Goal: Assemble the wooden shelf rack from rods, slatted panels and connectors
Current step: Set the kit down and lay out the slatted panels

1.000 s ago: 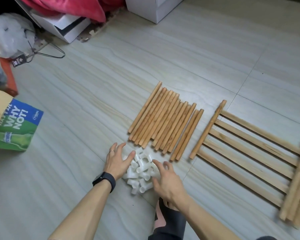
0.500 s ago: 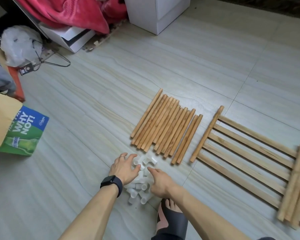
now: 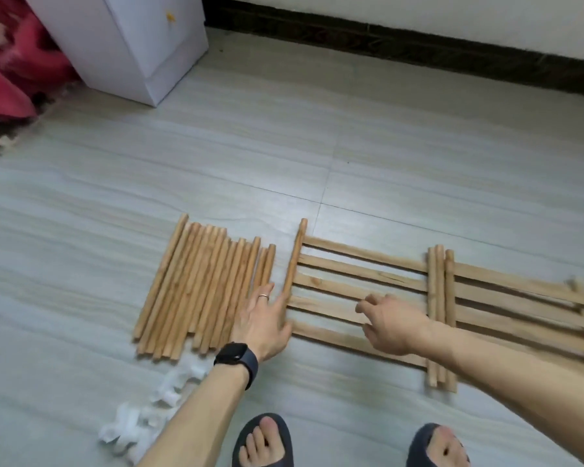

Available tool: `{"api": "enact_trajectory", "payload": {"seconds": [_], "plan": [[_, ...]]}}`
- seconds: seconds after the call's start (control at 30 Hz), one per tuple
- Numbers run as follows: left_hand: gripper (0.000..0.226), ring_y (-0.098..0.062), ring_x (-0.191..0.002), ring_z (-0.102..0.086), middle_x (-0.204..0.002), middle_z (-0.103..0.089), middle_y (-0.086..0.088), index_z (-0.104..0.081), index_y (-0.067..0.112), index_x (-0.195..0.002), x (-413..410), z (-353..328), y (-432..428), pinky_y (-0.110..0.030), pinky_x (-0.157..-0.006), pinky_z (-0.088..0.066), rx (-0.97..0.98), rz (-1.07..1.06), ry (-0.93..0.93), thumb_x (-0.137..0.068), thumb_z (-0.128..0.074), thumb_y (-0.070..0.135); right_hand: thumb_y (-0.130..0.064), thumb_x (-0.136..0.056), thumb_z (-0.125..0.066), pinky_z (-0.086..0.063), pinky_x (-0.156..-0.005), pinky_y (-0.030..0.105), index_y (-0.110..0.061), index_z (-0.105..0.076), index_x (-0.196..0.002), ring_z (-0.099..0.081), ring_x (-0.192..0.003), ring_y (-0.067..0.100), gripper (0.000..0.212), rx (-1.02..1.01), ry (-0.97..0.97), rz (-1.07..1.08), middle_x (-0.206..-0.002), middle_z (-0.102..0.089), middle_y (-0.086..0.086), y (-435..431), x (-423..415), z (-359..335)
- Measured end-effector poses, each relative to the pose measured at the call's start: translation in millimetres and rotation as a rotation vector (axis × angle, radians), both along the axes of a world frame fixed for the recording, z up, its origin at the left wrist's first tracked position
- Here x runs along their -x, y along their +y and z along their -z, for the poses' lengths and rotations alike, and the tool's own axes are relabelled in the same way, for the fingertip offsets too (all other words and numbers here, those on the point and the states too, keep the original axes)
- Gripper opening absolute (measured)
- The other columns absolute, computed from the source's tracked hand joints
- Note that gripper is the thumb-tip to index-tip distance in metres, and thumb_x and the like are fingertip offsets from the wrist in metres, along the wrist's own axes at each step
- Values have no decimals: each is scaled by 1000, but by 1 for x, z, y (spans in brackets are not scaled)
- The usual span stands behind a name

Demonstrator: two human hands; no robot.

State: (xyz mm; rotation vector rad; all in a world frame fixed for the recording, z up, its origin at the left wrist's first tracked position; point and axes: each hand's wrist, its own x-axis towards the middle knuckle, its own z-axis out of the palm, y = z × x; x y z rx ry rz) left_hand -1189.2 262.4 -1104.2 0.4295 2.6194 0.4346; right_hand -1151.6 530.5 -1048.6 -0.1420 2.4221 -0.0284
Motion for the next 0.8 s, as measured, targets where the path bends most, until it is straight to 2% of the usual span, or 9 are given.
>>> {"api": "enact_trajectory", "payload": {"seconds": [0.07, 0.13, 0.23, 0.33, 0.43, 0.67, 0.8], "plan": [[65, -26, -155, -2, -169, -6, -1, -24, 43, -155, 1, 13, 24, -43, -124, -13, 44, 86, -6, -96, -48, 54, -40, -104, -41, -29, -120, 41, -19, -32, -156, -30, -148, 33, 57, 20, 124, 247, -165, -27, 10, 43, -18, 18], [69, -29, -155, 10, -169, 9, 2, -14, 46, -157, 1, 23, 42, -47, -124, -1, 93, 181, 18, -97, -44, 59, -47, -105, -36, -13, -125, 42, -19, -14, -163, -12, -156, 31, 68, 7, 234, 455, -171, -10, 10, 72, -40, 38], [71, -33, -153, 20, -165, 25, 3, 1, 51, -156, -3, 32, 60, -52, -121, 10, 157, 289, 7, -97, -36, 66, -56, -105, -24, -8, -125, 57, -26, 4, -163, 4, -157, 30, 71, 29, 245, 743, -171, 10, 3, 89, -79, 68], [69, -36, -152, 21, -162, 31, 2, 12, 55, -153, -12, 40, 66, -56, -121, 15, 212, 303, -32, -97, -25, 71, -64, -100, -4, -5, -121, 68, -41, 18, -159, 15, -157, 23, 67, 49, 213, 817, -167, 26, -7, 92, -109, 87], [67, -33, -151, 24, -161, 34, 4, 16, 57, -150, -23, 44, 63, -56, -120, 17, 200, 285, -53, -96, -20, 74, -65, -95, 5, -7, -120, 69, -50, 21, -154, 11, -157, 20, 63, 78, 228, 858, -168, 22, -11, 95, -126, 89], [70, -31, -152, 22, -161, 33, 4, 21, 58, -146, -41, 37, 53, -57, -121, 14, 228, 292, -94, -96, -26, 73, -44, -108, -14, -16, -121, 67, -48, 15, -157, 5, -158, 21, 57, 78, 252, 943, -170, 16, -9, 104, -137, 84], [71, -32, -153, 19, -163, 29, 4, 13, 58, -150, -49, 32, 55, -58, -122, 11, 232, 291, -116, -97, -32, 71, -38, -109, -18, -17, -119, 66, -44, 7, -160, 0, -157, 25, 57, 72, 264, 1012, -172, 5, -5, 106, -144, 84]]}}
